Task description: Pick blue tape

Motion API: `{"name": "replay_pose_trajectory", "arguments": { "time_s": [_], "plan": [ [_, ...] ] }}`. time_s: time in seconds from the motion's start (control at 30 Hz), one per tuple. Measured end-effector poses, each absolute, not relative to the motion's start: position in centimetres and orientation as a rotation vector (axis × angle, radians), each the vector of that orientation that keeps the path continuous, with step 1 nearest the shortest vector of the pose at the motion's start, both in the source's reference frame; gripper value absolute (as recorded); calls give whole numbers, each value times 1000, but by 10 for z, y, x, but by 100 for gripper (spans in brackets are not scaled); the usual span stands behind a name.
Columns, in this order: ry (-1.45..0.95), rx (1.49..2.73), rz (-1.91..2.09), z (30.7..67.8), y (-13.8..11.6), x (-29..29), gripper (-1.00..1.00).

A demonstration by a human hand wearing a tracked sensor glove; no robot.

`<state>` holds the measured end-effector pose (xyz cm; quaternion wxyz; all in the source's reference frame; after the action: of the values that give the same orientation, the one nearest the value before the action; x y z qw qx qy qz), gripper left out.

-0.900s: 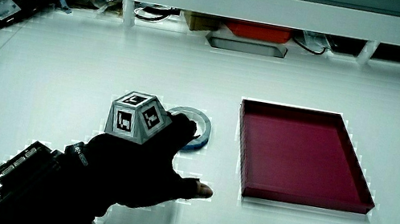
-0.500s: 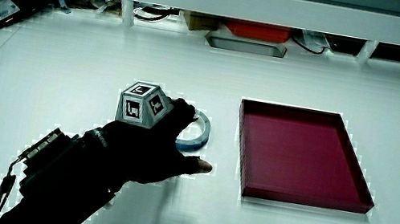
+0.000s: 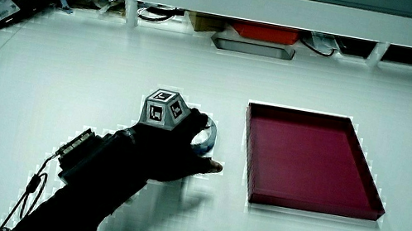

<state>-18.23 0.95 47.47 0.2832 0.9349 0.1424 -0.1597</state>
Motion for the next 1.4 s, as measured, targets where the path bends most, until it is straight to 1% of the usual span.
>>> {"name": "replay_pose_trajectory", "arguments": {
  "time_s": [0.13, 0.33, 0.63, 0.73, 0.83, 0.87, 0.9, 0.97, 1.13, 1.2, 1.23, 1.4],
  "plan": [
    [345, 2485, -393, 488, 6, -184, 0],
    [337, 2510, -319, 503, 1, -186, 0],
    [356, 2524, -293, 505, 1, -184, 0],
    [371, 2537, -306, 504, 2, -183, 13],
    [415, 2579, -343, 502, 4, -183, 26],
    [424, 2599, -331, 497, 4, -181, 30],
    [423, 2600, -360, 503, 5, -184, 35],
    [425, 2619, -355, 497, 5, -182, 43],
    [450, 2687, -410, 500, 8, -187, 65],
    [428, 2687, -403, 497, 8, -186, 74],
    [446, 2710, -384, 496, 9, -186, 78],
    [448, 2738, -422, 495, 11, -189, 100]
  ]
}}
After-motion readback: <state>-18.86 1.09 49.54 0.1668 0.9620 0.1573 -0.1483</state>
